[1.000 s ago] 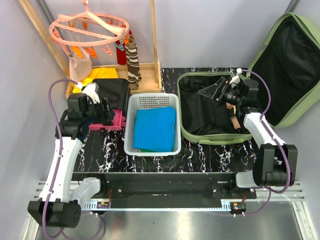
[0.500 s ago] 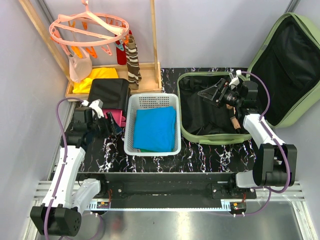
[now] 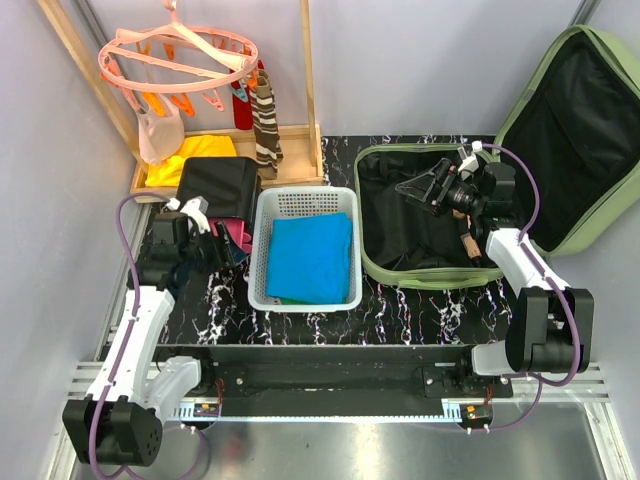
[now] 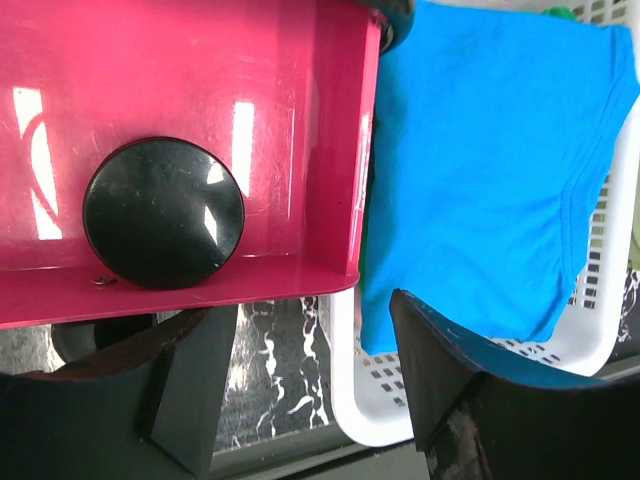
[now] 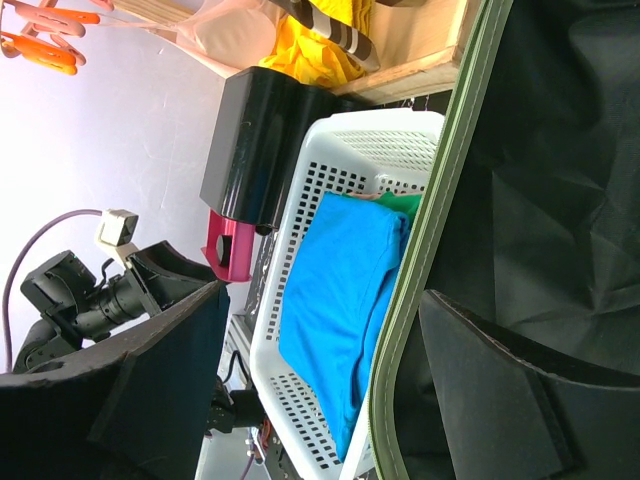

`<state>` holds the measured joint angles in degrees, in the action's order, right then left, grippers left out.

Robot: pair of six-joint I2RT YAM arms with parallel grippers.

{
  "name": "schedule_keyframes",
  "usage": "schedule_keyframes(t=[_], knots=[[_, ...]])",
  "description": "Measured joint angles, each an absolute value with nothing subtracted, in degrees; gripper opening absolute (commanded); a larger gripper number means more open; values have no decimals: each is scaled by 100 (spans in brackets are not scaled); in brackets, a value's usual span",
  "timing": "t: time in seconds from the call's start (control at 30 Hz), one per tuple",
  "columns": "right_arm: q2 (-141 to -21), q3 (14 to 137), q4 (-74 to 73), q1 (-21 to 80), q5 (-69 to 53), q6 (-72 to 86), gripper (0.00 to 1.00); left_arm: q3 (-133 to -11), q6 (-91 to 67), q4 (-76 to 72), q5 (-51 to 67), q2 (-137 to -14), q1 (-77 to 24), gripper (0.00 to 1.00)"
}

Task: Open, take out, and arrange the luggage
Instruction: Close the drawer

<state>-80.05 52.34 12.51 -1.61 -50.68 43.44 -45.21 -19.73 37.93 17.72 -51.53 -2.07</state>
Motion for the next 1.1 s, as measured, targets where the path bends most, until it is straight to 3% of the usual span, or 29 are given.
schedule_keyframes(t=[1.1], knots=[[-8005, 5227, 1256, -161, -5063, 4318, 86, -4421, -1798, 2418, 1422, -5793, -207, 67]])
